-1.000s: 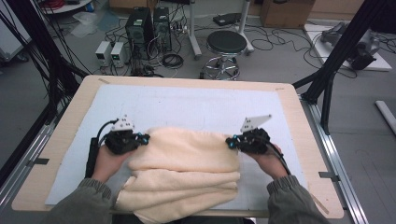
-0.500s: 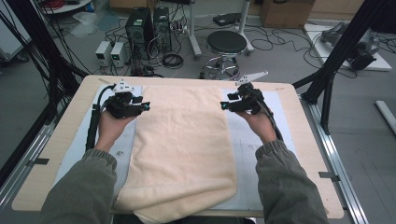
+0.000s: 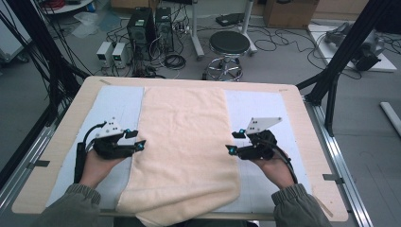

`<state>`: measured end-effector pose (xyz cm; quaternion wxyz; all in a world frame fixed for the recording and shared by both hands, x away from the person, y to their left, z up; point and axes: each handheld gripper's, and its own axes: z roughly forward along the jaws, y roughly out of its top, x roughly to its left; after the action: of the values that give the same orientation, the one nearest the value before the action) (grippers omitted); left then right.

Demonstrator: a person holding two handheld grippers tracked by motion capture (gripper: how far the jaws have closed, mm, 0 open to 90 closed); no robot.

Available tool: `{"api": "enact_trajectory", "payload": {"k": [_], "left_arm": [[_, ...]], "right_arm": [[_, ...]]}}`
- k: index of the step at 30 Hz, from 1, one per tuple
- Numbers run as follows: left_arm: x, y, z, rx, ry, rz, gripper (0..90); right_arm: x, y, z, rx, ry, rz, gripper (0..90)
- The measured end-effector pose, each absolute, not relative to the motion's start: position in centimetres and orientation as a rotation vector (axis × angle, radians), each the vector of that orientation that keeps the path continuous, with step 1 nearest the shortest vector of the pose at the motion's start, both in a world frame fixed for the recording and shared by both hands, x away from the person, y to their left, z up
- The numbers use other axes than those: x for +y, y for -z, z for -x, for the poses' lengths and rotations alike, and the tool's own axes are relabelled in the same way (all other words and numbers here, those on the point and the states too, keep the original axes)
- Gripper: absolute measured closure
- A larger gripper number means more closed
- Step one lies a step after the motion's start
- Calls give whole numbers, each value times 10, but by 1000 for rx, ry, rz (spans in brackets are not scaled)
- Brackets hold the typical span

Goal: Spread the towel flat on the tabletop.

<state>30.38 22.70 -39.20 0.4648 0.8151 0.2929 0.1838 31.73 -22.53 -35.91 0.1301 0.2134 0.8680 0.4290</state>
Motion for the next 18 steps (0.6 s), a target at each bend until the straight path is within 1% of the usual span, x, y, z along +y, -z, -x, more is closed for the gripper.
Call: {"api": "enact_trajectory", "payload": {"k": [5, 9, 11, 13, 16, 18], "left_arm": [[223, 403, -263, 635, -378, -2019, 432], [222, 405, -233, 571, -320, -2006, 427], [219, 405, -223, 528, -306, -2030, 424], [215, 409, -217, 493, -311, -2075, 423], [213, 419, -219, 496, -304, -2145, 429], [211, 427, -222, 489, -269, -2183, 465]], "right_arm": [[-226, 382, -289, 2569, -1300, -574, 460], [-226, 404, -268, 2611, -1369, -515, 460], [-225, 415, -258, 2643, -1351, -489, 464], [-223, 422, -254, 2679, -1311, -476, 478], [-220, 427, -253, 2707, -1266, -468, 509], [-217, 431, -254, 2736, -1246, -453, 539]]}}
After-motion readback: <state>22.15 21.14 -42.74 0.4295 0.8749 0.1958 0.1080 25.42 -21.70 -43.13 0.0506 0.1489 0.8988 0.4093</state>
